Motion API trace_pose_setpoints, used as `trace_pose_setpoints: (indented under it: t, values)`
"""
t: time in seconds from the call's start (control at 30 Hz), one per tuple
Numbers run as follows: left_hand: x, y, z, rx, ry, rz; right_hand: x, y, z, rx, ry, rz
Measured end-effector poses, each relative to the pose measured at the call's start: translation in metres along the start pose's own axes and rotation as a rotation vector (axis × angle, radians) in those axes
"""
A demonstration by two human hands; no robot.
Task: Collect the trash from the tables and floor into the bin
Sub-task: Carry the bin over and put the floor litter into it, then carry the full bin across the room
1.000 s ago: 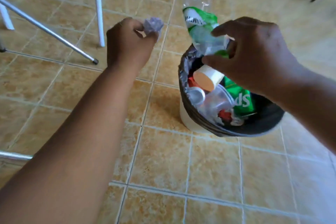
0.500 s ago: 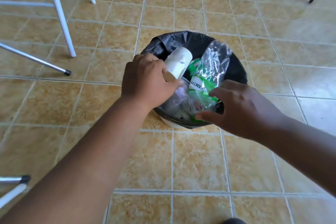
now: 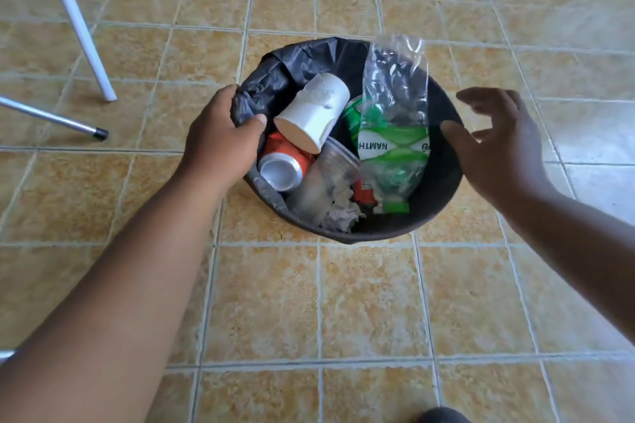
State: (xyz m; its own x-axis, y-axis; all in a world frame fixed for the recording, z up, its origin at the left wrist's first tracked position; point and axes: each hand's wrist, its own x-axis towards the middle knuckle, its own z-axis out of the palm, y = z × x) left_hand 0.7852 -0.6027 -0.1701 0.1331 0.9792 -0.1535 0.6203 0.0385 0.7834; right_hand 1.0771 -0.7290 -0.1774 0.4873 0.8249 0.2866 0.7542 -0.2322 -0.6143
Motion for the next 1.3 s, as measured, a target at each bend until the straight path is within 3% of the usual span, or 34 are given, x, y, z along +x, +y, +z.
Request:
trace_pose_setpoints:
  t: [0.1,0.17,0.27,0.43,0.57,0.77,1.0,1.13,1.3]
  values:
    - [0.008,0.001,0.002,-0.120,-0.020,-0.006,0.006,0.007,0.007,0.141,-0.059,0.185]
    - [0.014,0.000,0.003,-0.197,-0.041,-0.013,0.008,0.007,0.015,0.419,-0.173,0.351]
    - [0.023,-0.004,0.009,-0.350,-0.047,-0.047,0.007,-0.001,0.024,0.673,-0.256,0.380]
    - [0.015,0.011,0.008,-0.499,-0.015,-0.115,0.006,-0.018,0.029,0.630,-0.191,0.399]
    - [-0.011,0.040,-0.038,-0.528,0.042,-0.122,0.016,-0.063,-0.006,0.575,-0.155,0.377]
    - [-0.076,0.138,-0.149,-0.661,0.086,-0.186,0.030,-0.168,-0.118,0.658,-0.201,0.378]
    - [-0.152,0.318,-0.284,-0.611,0.044,-0.307,0.074,-0.307,-0.321,0.598,-0.300,0.436]
    - [-0.188,0.417,-0.336,-0.574,0.048,-0.318,0.094,-0.364,-0.422,0.523,-0.323,0.415]
    - [-0.214,0.494,-0.378,-0.594,0.089,-0.323,0.115,-0.405,-0.488,0.499,-0.351,0.418]
